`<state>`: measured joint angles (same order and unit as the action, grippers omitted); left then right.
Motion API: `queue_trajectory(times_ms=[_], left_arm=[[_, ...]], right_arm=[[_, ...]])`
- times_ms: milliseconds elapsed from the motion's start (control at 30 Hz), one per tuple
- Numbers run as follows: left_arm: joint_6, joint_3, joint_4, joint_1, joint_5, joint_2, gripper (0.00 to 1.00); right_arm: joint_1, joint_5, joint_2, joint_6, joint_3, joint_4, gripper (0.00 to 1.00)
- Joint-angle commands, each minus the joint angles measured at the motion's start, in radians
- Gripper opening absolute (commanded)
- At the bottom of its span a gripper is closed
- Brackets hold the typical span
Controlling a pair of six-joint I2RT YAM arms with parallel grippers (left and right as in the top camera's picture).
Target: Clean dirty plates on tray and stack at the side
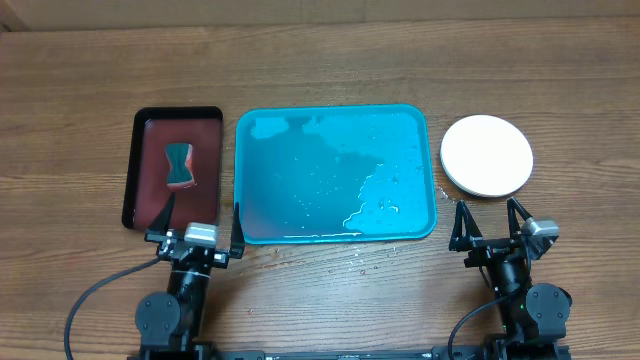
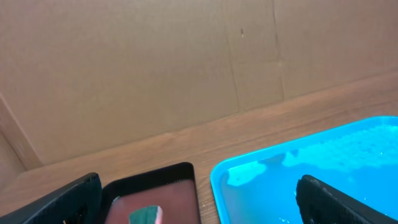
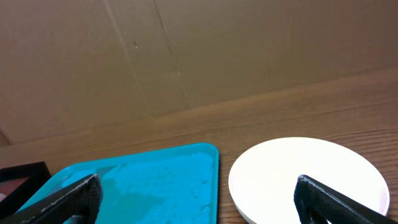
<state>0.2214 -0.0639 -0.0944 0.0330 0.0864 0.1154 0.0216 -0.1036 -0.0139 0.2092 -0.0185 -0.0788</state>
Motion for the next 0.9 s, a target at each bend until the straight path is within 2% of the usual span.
queue_trajectory(times_ms=[0,333,867], left_arm=[[0.027,0.045,-0.011,0.005,0.019,-0.066,1.0],[0.024,0.06,0.165,-0.014,0.022,-0.113,1.0],[-0.005,0.059,0.164,-0.014,0.018,-0.111,1.0]], right_arm=[[0.006,-0.006,0.007,0.003,0.01,0.005,1.0],[0.006,-0.006,0.007,0.003,0.01,0.005,1.0],[0.006,-0.006,0.007,0.003,0.01,0.005,1.0]])
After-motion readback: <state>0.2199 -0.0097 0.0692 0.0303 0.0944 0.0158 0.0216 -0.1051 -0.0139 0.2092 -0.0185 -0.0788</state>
